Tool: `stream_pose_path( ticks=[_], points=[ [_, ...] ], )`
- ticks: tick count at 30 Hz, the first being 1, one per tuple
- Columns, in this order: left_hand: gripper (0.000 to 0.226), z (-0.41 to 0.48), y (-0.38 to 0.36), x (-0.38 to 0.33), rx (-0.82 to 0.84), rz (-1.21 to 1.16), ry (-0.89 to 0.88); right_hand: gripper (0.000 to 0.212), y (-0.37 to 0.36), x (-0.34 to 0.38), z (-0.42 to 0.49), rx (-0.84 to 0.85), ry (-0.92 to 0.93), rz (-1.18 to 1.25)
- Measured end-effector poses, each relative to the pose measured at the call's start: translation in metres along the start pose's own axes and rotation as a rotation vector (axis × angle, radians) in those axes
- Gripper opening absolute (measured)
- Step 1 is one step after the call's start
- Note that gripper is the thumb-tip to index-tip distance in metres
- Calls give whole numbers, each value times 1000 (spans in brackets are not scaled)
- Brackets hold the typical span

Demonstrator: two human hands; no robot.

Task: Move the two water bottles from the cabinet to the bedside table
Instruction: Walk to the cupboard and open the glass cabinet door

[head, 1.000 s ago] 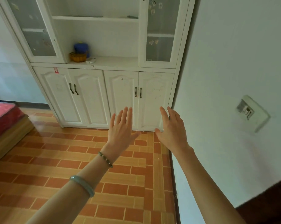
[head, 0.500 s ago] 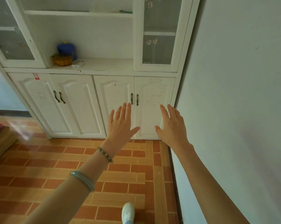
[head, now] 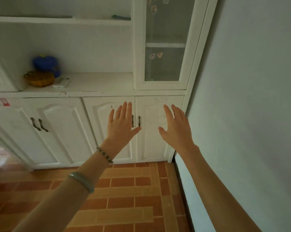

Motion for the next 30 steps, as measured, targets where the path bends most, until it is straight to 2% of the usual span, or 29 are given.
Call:
stream_pose_path(
  ticks=[10,18,30],
  points=[
    [93,97,-37,35,-30,10,-11,74,-43,-6,105,5,19,9],
    [92,217,-65,60,-72,48,-10,74,-78,-20,219,-19,37,16],
    [93,357,-106,68,-128,41,-38,79,-117,-50,361,-113,63,-4]
  ],
)
Point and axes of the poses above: each hand's wrist, its own z-axis towards the middle knuckle, its own y-axis out of the back of the hand, x = y × z, the point moved 7 cm from there along z, towards the middle knuckle, and after that the axes turned 1 degree about y, right-handed, at the moved point
